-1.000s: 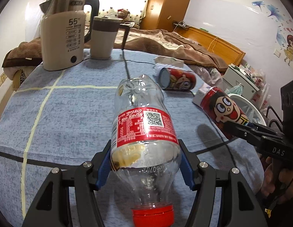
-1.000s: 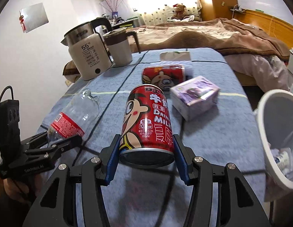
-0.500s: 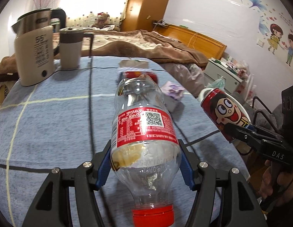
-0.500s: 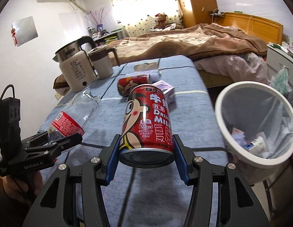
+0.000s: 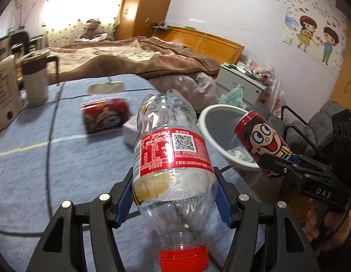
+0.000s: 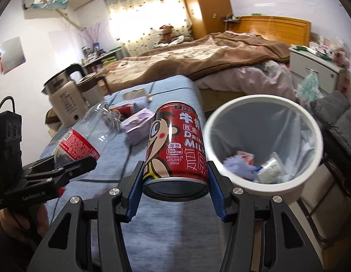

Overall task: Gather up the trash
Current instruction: 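Carry bottle and can over the bin and open both grippers to drop them, then grasp the purple juice box with the right gripper, then grasp the second red drink can with the left gripper, then carry can and juice box over the bin and open both grippers to drop them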

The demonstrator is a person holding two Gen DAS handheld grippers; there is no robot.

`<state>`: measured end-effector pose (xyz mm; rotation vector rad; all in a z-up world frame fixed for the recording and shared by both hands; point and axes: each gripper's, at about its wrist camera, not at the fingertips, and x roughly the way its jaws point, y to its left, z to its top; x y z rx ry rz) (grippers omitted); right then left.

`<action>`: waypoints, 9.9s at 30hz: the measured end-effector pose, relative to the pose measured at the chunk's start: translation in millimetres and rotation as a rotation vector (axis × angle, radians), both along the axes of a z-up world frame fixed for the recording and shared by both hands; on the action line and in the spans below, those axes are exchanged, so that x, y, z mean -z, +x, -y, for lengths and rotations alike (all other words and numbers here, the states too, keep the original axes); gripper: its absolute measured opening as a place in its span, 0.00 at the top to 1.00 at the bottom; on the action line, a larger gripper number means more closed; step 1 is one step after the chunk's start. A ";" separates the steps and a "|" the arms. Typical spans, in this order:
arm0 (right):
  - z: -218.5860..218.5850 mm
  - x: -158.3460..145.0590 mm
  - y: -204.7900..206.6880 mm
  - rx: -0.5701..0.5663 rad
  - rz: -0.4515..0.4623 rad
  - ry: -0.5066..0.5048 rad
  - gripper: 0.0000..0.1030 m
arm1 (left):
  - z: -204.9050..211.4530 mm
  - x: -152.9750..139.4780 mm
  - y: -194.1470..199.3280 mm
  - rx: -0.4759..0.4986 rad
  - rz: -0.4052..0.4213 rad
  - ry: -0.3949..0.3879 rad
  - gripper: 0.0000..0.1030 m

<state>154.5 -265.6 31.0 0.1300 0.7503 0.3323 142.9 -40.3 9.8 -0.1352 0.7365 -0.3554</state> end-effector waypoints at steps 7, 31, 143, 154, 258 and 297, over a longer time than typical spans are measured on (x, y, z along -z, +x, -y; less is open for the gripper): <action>32.9 0.7 5.5 0.085 0.002 -0.011 0.48 | 34.7 -5.1 17.3 0.077 0.009 0.000 0.37; 92.9 30.3 39.0 0.219 -0.073 -0.084 0.48 | 128.7 15.6 86.5 0.272 -0.061 0.039 0.36; -132.3 42.2 103.8 0.130 -0.094 -0.189 0.42 | -136.8 9.2 58.7 -0.197 -0.021 -0.004 0.36; -115.8 51.8 110.1 0.025 -0.129 -0.105 0.46 | -108.4 1.8 84.0 -0.069 -0.003 0.073 0.35; 62.3 12.5 15.6 0.244 -0.026 -0.072 0.46 | 99.0 -3.3 57.5 0.200 0.002 0.113 0.47; 91.1 32.3 37.1 0.314 -0.085 -0.087 0.45 | 126.7 8.7 98.1 0.274 -0.056 0.063 0.36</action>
